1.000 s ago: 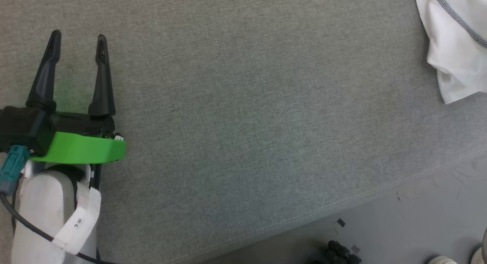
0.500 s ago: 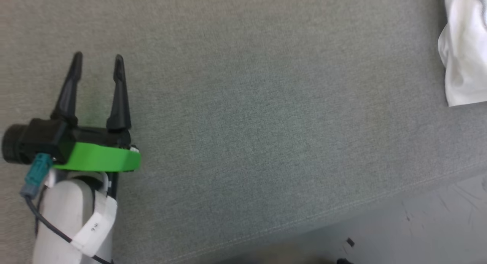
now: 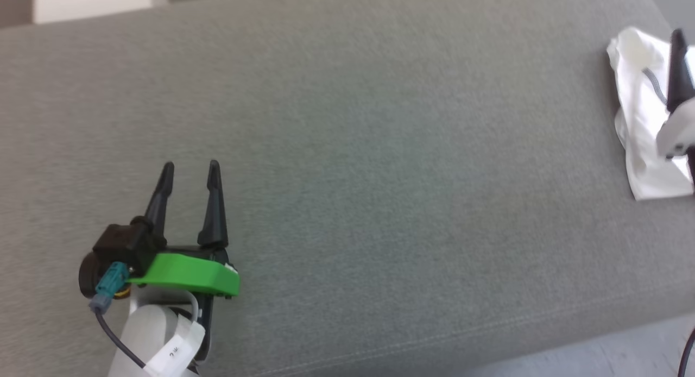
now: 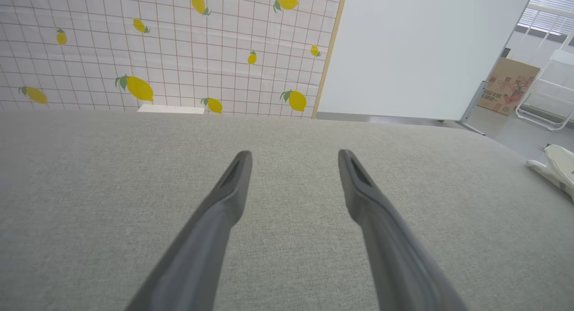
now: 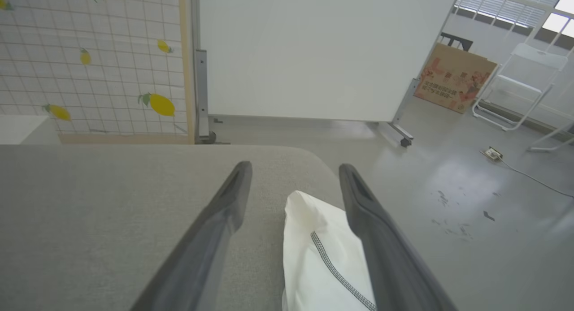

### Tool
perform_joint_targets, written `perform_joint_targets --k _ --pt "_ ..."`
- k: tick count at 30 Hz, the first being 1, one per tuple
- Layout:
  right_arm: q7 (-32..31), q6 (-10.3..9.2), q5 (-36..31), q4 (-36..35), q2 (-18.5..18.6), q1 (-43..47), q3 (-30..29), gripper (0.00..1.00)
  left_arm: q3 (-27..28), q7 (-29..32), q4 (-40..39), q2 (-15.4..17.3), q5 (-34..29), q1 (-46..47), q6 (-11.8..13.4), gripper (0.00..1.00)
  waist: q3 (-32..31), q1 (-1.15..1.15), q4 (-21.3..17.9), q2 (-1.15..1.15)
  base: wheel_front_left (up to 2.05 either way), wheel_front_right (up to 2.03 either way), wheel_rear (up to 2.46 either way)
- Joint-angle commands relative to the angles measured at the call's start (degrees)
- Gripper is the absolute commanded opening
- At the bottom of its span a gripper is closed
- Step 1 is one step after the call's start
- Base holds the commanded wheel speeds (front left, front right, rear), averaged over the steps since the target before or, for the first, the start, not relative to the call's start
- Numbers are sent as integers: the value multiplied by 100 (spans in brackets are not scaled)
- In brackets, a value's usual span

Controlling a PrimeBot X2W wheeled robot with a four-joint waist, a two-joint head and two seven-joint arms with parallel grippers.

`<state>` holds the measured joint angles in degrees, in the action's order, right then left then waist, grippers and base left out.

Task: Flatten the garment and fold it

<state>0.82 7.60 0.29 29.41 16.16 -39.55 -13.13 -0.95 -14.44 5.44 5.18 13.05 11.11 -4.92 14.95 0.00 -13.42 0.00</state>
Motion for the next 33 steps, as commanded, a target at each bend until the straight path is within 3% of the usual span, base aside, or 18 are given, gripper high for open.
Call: perform_joint_targets --k 1,7,12,24,33 --pt "122 -11 213 -267 -23 295 95 100 -7 -36 78 -32 65 -62 10 100 -658 0 565 0 0 0 0" --pt "411 -11 871 -1657 -224 1573 475 100 -137 -52 340 -119 128 -120 -10 100 -928 0 892 0 0 0 0" --pt "598 -11 915 -2450 -528 2504 678 100 -193 -54 378 -169 130 -184 -27 100 -1055 0 1063 0 0 0 0" --pt "1026 -11 528 -2723 -1168 3598 644 100 -285 -55 481 -221 133 -458 -29 100 -1292 0 1251 0 0 0 0" --pt "1192 -11 485 -2836 -1320 3945 497 100 -446 -55 566 -228 198 -586 2 100 -1391 0 1308 0 0 0 0"
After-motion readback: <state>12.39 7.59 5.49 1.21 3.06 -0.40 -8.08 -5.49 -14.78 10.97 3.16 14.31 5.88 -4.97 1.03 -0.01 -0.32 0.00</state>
